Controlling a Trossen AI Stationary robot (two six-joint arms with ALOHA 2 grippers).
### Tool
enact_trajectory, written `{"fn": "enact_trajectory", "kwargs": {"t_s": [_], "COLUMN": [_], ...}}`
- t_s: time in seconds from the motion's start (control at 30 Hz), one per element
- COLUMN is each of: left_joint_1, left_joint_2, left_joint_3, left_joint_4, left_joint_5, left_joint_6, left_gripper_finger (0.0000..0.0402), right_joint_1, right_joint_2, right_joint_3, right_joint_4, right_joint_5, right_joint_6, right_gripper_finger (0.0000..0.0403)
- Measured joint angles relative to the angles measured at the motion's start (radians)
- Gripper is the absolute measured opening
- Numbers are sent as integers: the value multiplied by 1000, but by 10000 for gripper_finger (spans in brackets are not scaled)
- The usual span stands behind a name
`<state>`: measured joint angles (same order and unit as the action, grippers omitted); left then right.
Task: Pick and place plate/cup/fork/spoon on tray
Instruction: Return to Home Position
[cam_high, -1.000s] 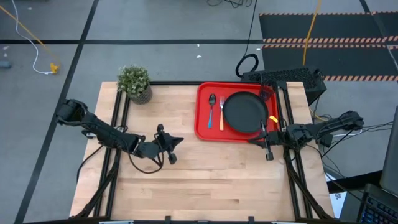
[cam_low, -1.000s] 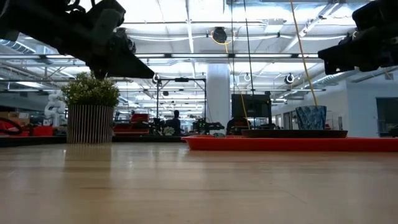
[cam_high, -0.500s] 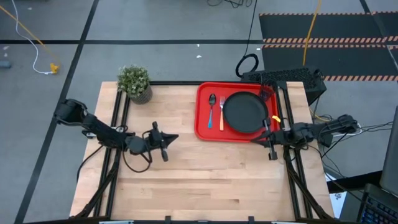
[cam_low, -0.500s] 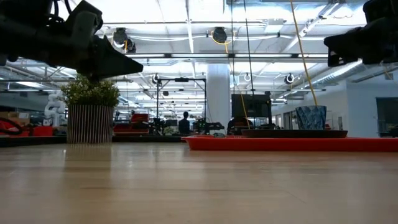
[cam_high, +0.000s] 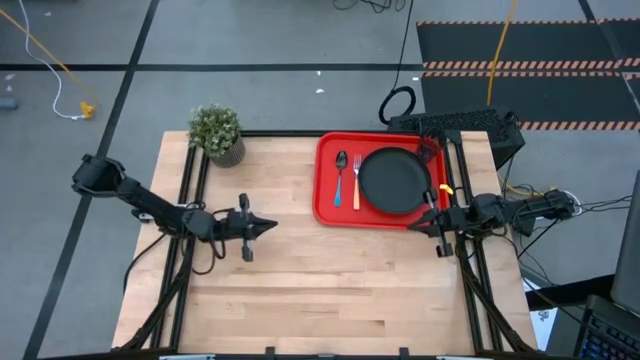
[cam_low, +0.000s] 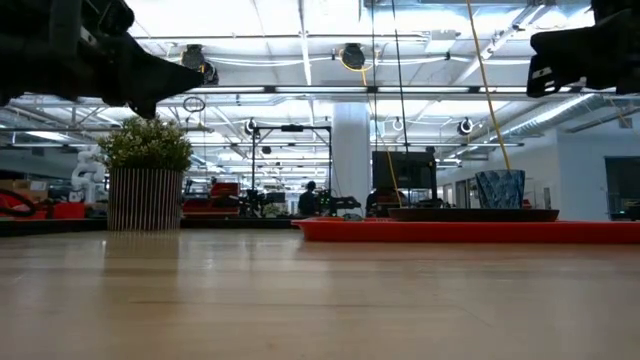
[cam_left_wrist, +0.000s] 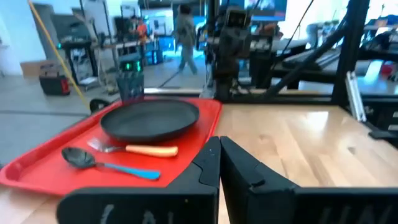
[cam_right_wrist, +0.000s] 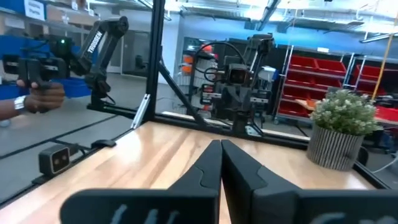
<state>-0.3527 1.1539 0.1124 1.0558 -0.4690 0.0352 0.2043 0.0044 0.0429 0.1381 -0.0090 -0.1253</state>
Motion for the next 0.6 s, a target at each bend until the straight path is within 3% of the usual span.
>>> {"fn": "enact_trajectory", "kwargs": {"t_s": [0.23, 0.6], "left_joint_1": [0, 35], "left_joint_2": [-38, -72], "left_joint_3": [-102, -103], "left_joint_4": [130, 119], "left_joint_5": [5, 32], "left_joint_6": [49, 212], "left_gripper_finger": [4, 4], "right_joint_1": [-35, -53], "right_joint_2": [-1, 6], "right_joint_3": [-2, -5], "right_joint_4": [-25, -107], "right_joint_5": [0, 4], "right_joint_6": [-16, 10], "right_gripper_finger": [0, 0]}}
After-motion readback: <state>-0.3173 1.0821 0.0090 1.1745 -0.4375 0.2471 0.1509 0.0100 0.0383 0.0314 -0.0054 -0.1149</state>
